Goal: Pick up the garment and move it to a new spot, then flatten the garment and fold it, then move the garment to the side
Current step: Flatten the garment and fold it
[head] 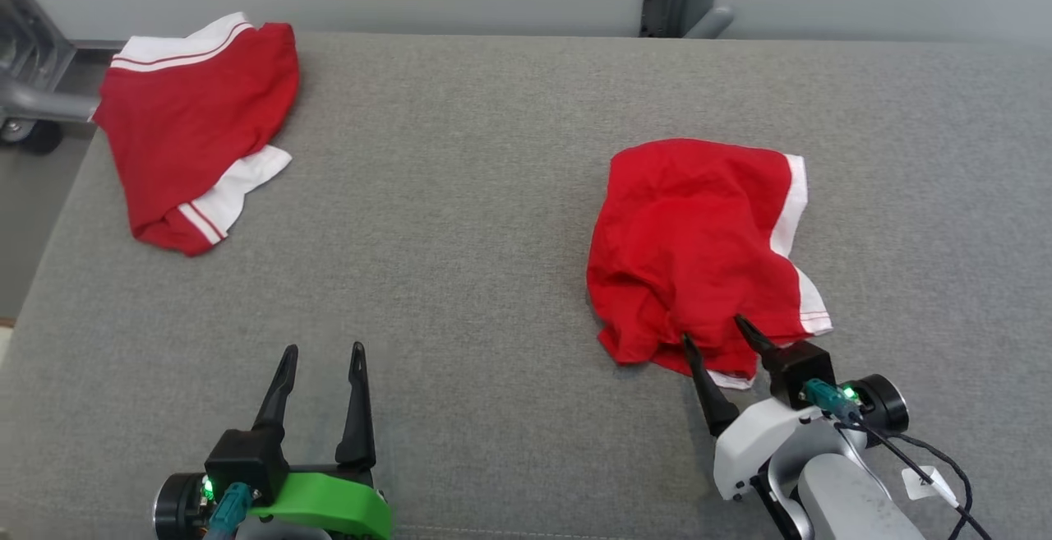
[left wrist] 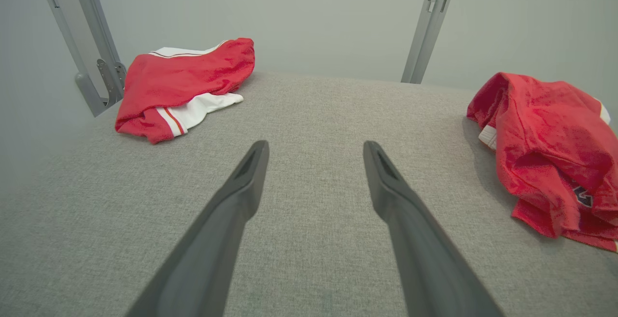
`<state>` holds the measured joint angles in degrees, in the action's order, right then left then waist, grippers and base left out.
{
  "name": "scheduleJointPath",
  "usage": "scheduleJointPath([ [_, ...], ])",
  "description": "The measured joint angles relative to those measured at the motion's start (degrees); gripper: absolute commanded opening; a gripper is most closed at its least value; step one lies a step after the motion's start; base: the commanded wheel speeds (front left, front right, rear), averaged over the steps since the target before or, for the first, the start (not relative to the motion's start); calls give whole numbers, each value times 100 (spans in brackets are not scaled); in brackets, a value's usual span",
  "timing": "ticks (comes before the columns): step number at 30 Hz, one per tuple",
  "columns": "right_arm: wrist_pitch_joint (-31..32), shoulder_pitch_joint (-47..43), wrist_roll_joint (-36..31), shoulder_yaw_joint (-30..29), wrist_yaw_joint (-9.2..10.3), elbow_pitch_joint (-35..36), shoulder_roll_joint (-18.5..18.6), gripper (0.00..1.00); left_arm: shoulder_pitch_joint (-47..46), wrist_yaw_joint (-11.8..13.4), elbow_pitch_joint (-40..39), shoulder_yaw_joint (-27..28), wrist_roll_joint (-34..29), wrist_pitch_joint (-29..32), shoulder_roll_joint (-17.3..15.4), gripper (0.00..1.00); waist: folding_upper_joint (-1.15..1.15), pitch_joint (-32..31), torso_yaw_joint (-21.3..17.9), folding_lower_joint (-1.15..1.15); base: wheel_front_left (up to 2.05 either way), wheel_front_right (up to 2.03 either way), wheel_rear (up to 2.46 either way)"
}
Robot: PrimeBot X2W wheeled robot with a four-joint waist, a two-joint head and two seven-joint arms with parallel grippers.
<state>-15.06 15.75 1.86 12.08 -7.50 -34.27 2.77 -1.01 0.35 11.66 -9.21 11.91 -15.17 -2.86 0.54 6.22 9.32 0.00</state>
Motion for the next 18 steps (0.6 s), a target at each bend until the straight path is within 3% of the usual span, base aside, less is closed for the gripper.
scheduleJointPath([
  [1,0,0,0,0,0,0,0,96,0,0,0,0,0,0,0,100,0,0,0,0,0,0,0],
  [2,0,42,1,-62,0,-129,-2,62,-2,5,1,-15,7,0,0,100,0,21,80,0,0,0,0],
  [3,0,81,1,-118,-1,-222,-1,39,-2,15,2,-22,7,-1,0,100,0,40,155,0,0,0,0],
  [4,0,122,3,-165,0,-282,1,28,-2,19,0,-26,8,0,0,100,0,58,228,0,0,0,0],
  [5,0,162,57,-178,0,-319,3,0,-1,22,-1,-22,8,0,0,100,0,75,299,0,0,0,0],
  [10,0,241,431,-105,0,-332,0,0,15,44,2,-19,8,0,0,100,0,128,547,0,0,0,0],
  [18,0,602,1029,408,0,479,1,0,46,62,-10,-87,14,0,0,100,0,93,602,0,0,0,0],
])
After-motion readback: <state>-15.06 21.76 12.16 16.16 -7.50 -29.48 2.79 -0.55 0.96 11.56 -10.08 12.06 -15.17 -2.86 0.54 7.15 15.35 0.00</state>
